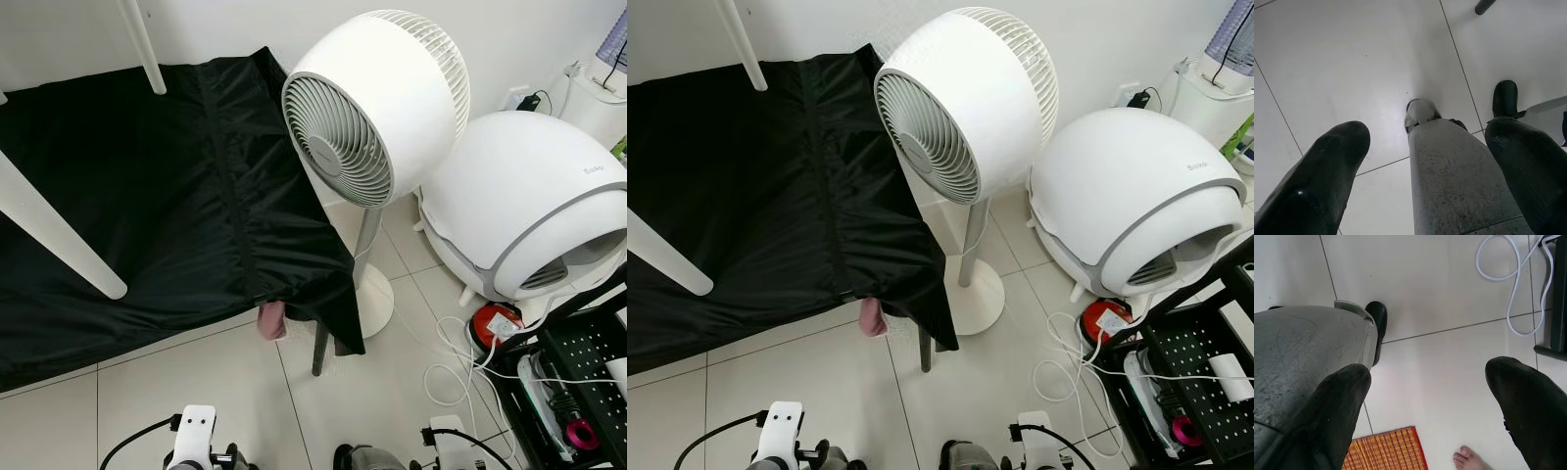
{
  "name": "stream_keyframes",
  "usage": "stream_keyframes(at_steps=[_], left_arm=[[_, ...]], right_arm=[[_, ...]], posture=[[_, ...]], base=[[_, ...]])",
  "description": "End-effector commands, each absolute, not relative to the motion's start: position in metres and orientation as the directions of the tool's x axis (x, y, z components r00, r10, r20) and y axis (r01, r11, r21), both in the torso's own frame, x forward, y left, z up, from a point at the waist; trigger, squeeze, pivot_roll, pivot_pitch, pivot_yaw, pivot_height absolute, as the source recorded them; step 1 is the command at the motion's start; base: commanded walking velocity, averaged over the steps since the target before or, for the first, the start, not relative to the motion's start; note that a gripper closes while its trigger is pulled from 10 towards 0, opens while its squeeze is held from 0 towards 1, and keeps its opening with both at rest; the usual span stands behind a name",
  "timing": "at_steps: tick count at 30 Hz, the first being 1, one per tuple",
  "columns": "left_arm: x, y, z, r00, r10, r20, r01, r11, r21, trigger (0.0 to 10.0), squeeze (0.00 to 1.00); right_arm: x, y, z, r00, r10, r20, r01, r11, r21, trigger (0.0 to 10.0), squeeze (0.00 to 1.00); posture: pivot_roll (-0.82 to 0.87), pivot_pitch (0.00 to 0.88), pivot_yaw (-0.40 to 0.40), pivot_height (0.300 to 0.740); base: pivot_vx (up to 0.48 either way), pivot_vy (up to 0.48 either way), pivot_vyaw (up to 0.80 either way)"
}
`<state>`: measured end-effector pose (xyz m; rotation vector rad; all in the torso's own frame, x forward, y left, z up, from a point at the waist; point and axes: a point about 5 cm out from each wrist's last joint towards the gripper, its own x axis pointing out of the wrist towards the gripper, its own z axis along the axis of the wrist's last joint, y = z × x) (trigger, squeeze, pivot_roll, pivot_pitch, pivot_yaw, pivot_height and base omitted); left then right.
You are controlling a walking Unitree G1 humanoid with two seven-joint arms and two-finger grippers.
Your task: Building children table
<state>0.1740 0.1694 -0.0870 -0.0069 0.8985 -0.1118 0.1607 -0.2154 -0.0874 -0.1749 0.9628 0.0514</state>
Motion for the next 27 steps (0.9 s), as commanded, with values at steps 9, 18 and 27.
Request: stream_keyframes(at_steps=[9,18,27], left_arm=[[0.1611,0.1706,-0.0933,0.577,-0.077,-0.813,0.069,0.997,-0.045,10.0,0.0],[0.1613,0.1699,-0.0933,0.577,-0.076,-0.813,0.067,0.997,-0.046,10.0,0.0],[0.161,0.1699,-0.0935,0.579,-0.066,-0.813,0.049,0.998,-0.046,10.0,0.0]], right_arm=[[0.1565,-0.2082,-0.0905,0.559,-0.007,-0.829,-0.137,0.986,-0.1,10.0,0.0],[0.1578,-0.2089,-0.0898,0.564,-0.006,-0.826,-0.14,0.985,-0.102,10.0,0.0],[0.1604,-0.209,-0.0886,0.571,-0.005,-0.821,-0.142,0.984,-0.105,10.0,0.0]], posture=[[-0.06,0.101,0.026,0.74],[-0.06,0.1,0.022,0.74],[-0.06,0.101,0.019,0.74]], base=[[0.172,0.0,0.0],[0.292,0.0,0.0],[0.0,0.0,0.0]])
